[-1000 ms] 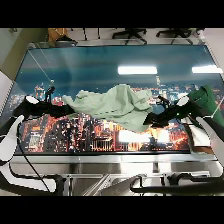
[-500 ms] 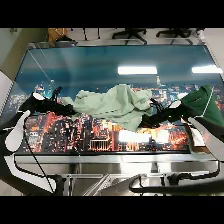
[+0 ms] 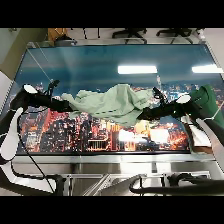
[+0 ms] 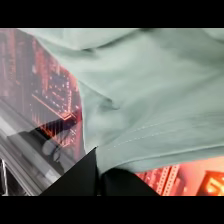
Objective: Fold the shirts.
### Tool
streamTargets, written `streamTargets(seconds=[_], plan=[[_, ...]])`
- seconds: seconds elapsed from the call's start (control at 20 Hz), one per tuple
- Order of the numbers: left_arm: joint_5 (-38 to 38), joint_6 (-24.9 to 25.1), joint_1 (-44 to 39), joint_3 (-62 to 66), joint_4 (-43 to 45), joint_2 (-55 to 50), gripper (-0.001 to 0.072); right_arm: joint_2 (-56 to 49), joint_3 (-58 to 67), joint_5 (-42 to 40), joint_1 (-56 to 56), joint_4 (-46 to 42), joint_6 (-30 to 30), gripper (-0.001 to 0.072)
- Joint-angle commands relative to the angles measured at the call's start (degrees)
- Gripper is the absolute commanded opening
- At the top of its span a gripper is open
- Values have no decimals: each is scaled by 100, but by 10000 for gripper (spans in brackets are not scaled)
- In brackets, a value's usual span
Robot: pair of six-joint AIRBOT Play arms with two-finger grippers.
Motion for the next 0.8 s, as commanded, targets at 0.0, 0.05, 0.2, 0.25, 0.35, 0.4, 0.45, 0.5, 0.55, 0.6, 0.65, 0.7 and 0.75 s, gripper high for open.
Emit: streamTargets(seconds=[0.0,0.05,0.2,0.25,0.35,0.4,0.45,0.5,0.55,0.6,0.65,0.7,0.75], plan=[[-516,-4,2,31,-37,317,10,308,24,186,-7,201,-28,23],[-498,-9,15,33,-37,610,9,448,116,236,-22,321,-76,23],[-468,-11,249,678,-719,1687,10,1005,1161,356,-337,828,-184,22],[-442,-13,420,1084,-1207,2037,10,1180,1768,358,-544,1091,-258,22],[-192,-127,798,2124,-2103,2728,10,1456,2966,345,-927,1779,-531,22],[4,-243,979,2721,-2234,3058,10,1587,3582,291,-1099,2072,-619,22],[240,-372,1145,3265,-2216,3357,10,1714,4146,127,-1231,2188,-623,22],[492,-446,1327,3779,-2232,3624,10,1829,4634,-76,-1320,2181,-625,22],[756,-527,1547,4310,-2221,3866,10,1934,5064,-282,-1399,2175,-625,22],[1036,-564,1818,4747,-2221,4081,10,2017,5480,-520,-1482,2164,-623,22],[1307,-603,2127,5005,-2218,4291,10,2100,5821,-748,-1534,2081,-621,22],[1532,-636,2490,5141,-2214,4507,10,2179,6124,-968,-1552,1884,-573,22],[1659,-638,2761,5180,-2218,4664,10,2243,6358,-1123,-1552,1609,-459,22]])
